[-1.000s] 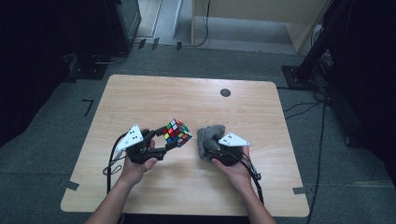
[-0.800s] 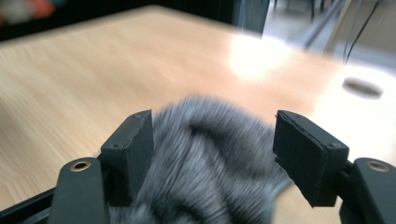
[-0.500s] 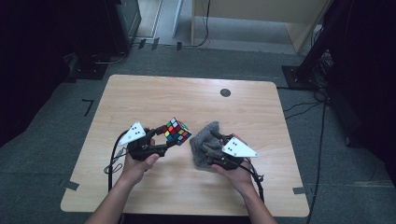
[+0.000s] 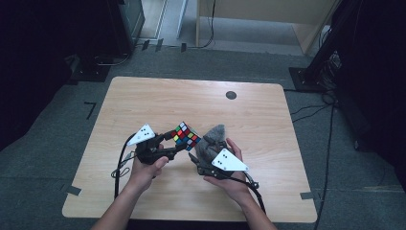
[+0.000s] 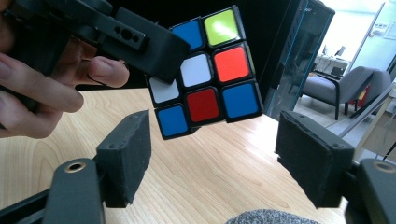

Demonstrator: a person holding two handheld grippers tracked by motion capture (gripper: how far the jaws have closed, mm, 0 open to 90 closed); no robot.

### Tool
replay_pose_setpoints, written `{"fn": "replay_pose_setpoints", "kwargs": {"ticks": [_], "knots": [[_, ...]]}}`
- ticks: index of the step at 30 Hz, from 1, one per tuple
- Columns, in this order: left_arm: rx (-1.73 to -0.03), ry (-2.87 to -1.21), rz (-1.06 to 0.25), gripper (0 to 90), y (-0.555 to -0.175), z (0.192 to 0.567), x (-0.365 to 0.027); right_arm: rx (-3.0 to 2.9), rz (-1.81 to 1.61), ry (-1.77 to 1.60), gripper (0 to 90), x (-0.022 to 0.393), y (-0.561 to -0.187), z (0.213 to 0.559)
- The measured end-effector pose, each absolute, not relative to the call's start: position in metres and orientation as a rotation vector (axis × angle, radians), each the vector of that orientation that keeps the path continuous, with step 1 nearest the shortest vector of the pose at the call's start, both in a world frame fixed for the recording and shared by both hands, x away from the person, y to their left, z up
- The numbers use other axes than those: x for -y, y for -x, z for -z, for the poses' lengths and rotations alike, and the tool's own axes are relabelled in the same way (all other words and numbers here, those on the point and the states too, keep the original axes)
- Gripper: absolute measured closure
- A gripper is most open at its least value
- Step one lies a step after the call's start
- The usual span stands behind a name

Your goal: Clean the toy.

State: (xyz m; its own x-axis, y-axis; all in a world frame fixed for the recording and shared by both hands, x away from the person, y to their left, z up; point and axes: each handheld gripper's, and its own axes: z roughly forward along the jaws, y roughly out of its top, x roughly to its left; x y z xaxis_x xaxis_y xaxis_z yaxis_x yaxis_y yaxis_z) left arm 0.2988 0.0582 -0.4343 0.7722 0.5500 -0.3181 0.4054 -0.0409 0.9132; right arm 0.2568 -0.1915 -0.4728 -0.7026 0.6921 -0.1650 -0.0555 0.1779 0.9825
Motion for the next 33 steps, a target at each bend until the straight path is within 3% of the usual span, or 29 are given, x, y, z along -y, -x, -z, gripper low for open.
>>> {"fn": "replay_pose_setpoints", "kwargs": {"ticks": [10, 27, 33], "knots": [[-0.771, -1.684, -0.077, 34.0, -0.296, 0.434, -0.049, -1.812, -1.478, -0.561, 23.8, 0.183, -0.257, 0.479], [-0.802, -1.705, 0.054, 33.5, -0.301, 0.442, -0.041, -1.785, -1.424, -0.488, 33.6, 0.180, -0.252, 0.481], [-0.775, -1.688, 0.075, 26.0, -0.304, 0.440, -0.047, -1.826, -1.426, -0.521, 34.3, 0.184, -0.253, 0.482]]}}
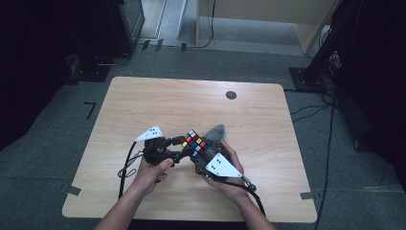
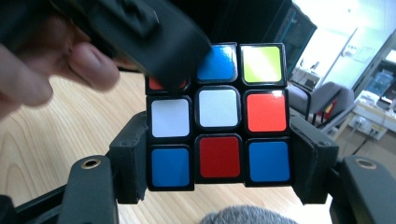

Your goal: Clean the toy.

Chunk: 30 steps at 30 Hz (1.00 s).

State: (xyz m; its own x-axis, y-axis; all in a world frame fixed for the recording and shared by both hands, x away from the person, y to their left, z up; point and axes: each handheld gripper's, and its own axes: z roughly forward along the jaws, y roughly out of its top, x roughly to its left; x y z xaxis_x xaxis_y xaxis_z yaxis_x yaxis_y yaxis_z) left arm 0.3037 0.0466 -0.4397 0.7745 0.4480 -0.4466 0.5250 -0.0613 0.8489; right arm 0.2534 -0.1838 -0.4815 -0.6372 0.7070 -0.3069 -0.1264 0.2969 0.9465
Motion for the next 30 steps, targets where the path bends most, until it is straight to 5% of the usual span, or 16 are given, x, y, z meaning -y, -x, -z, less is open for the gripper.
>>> {"fn": "replay_pose_setpoints", "kwargs": {"ticks": [6, 30], "knots": [[-0.737, -1.680, 0.040, 18.7, -0.306, 0.435, -0.059, -1.846, -1.397, -0.592, 34.3, 0.194, -0.259, 0.485], [-0.505, -1.916, -0.364, 16.7, -0.289, 0.459, -0.038, -1.958, -1.648, -0.975, 34.3, 0.230, -0.268, 0.450]]}}
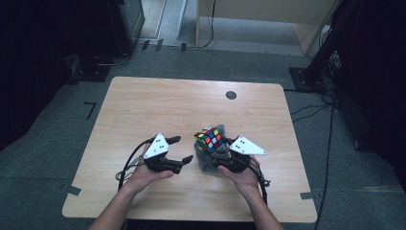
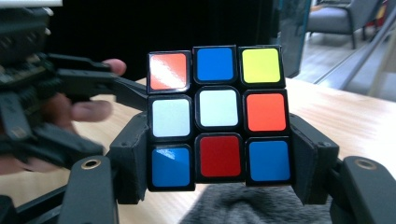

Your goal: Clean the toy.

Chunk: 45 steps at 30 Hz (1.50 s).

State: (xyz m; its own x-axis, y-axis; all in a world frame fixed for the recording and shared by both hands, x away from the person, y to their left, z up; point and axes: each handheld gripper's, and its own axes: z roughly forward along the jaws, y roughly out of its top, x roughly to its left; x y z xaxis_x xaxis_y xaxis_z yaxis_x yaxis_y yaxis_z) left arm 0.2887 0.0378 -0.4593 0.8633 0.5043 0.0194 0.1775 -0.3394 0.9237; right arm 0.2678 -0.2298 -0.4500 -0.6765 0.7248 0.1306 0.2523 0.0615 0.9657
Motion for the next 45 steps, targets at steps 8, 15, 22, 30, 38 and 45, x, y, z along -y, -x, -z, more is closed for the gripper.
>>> {"fn": "replay_pose_setpoints", "kwargs": {"ticks": [8, 15, 22, 30, 38, 45], "knots": [[-0.407, -1.961, -0.528, 15.5, -0.278, 0.464, -0.026, -2.025, -1.704, -1.023, 34.3, 0.222, -0.266, 0.446], [-0.358, -1.944, -0.601, 15.6, -0.273, 0.464, -0.023, -2.075, -1.734, -1.048, 34.3, 0.215, -0.263, 0.442], [-0.323, -1.926, -0.626, 15.9, -0.271, 0.464, -0.021, -2.153, -1.722, -1.086, 34.2, 0.206, -0.263, 0.443], [-0.294, -1.927, -0.655, 21.2, -0.268, 0.466, -0.019, -2.202, -1.735, -1.167, 34.2, 0.202, -0.266, 0.446], [-0.301, -1.960, -0.648, 28.7, -0.268, 0.470, -0.016, -2.240, -1.732, -1.246, 33.9, 0.204, -0.272, 0.451], [-0.347, -1.934, -0.626, 33.2, -0.269, 0.467, -0.020, -2.230, -1.828, -1.247, 29.9, 0.208, -0.278, 0.455]]}}
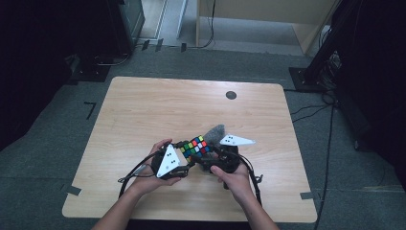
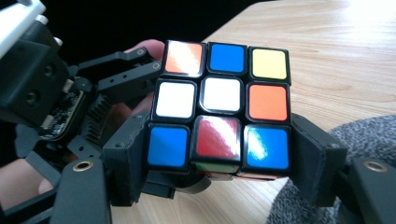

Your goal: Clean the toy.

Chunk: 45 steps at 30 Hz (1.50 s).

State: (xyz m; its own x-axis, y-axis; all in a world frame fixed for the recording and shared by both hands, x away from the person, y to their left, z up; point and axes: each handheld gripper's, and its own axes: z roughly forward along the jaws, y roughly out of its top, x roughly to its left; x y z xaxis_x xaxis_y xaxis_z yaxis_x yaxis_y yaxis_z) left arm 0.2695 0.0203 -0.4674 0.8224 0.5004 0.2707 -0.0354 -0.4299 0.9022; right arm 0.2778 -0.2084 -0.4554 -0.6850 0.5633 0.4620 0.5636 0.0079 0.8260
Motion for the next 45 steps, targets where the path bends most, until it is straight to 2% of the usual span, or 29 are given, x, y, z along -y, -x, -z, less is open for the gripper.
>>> {"fn": "replay_pose_setpoints", "kwargs": {"ticks": [8, 12, 18, 25, 33, 40, 45], "knots": [[-0.459, -1.913, -0.595, 33.3, -0.280, 0.466, -0.035, 2.102, 1.956, 1.218, 27.2, 0.227, -0.282, 0.452], [-0.539, -1.898, -0.571, 33.3, -0.288, 0.466, -0.047, 2.146, 2.034, 1.334, 25.9, 0.241, -0.286, 0.454], [-0.585, -1.879, -0.522, 33.2, -0.291, 0.465, -0.053, 2.465, 1.803, 1.561, 25.2, 0.232, -0.297, 0.485], [-0.595, -1.880, -0.497, 33.3, -0.292, 0.465, -0.055, 2.737, 1.490, 1.648, 25.3, 0.220, -0.304, 0.509], [-0.593, -1.852, -0.445, 33.4, -0.293, 0.463, -0.059, 2.779, 1.367, 1.640, 38.1, 0.218, -0.304, 0.519], [-0.598, -1.878, -0.437, 33.4, -0.294, 0.466, -0.057, 2.787, 1.385, 1.599, 66.7, 0.221, -0.299, 0.517], [-0.574, -1.927, -0.452, 33.3, -0.292, 0.471, -0.050, 2.675, 1.608, 1.580, 69.7, 0.229, -0.292, 0.499]]}}
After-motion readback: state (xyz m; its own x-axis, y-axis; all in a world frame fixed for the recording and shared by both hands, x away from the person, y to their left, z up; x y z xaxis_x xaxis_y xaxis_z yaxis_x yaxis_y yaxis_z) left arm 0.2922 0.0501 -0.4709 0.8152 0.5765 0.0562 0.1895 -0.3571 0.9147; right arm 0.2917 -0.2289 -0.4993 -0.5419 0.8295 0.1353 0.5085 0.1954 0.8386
